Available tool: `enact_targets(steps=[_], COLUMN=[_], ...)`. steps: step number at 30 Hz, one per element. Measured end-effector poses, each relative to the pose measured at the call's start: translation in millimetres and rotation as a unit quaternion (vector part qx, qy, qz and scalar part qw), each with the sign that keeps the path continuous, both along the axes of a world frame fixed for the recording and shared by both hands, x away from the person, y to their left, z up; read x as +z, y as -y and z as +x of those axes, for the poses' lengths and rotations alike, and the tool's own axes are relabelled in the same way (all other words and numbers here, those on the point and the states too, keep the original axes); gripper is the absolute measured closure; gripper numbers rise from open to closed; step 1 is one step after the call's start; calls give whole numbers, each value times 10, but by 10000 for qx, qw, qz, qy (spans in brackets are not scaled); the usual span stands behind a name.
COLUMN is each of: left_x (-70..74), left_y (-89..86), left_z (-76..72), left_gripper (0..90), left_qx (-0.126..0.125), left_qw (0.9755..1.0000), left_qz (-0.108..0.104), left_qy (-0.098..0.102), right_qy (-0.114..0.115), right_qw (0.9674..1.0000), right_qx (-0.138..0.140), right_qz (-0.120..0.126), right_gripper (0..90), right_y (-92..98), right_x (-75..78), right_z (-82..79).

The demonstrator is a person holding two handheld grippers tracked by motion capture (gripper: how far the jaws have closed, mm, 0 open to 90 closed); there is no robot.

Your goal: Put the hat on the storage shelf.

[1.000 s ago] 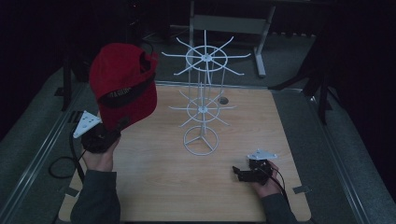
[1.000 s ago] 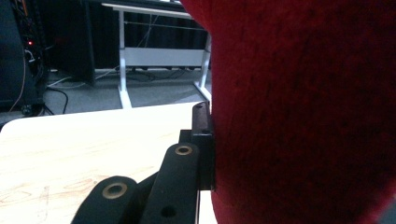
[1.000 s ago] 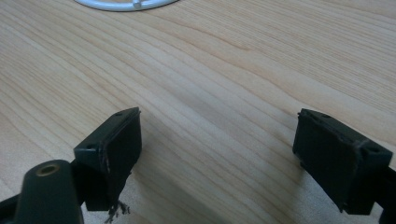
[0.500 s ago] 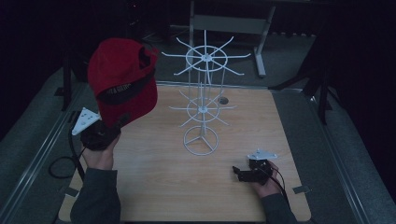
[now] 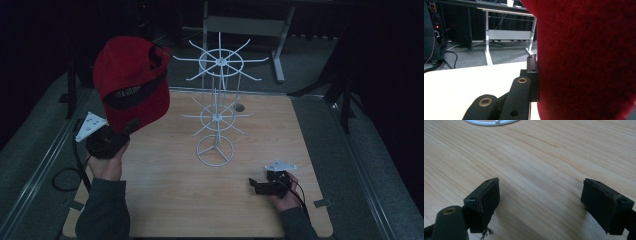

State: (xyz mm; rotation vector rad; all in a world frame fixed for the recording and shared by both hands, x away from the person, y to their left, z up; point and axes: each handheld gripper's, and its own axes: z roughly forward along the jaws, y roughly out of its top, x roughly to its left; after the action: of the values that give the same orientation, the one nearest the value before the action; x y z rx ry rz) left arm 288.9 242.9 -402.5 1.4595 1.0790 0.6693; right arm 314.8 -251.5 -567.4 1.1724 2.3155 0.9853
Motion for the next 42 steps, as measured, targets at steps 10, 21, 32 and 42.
enact_targets(steps=[10, 21, 32, 42], left_x=[84, 164, 252, 284], left_y=[17, 31, 56, 91], left_z=[-9, -7, 5, -7], left_gripper=[846, 846, 846, 846], left_qx=[-51, -49, -36, -44], left_qw=[10000, 9999, 9998, 9997], left_qz=[-1, -18, -53, -66], left_qy=[68, 113, 183, 242], right_qy=[0, -2, 0, 0], right_qw=[10000, 10000, 10000, 10000], right_qx=[0, 0, 1, 0], right_qz=[0, -1, 0, 0], right_gripper=[153, 153, 153, 153], right_y=[0, 0, 0, 0], right_x=[0, 0, 0, 0], right_z=[0, 0, 0, 0])
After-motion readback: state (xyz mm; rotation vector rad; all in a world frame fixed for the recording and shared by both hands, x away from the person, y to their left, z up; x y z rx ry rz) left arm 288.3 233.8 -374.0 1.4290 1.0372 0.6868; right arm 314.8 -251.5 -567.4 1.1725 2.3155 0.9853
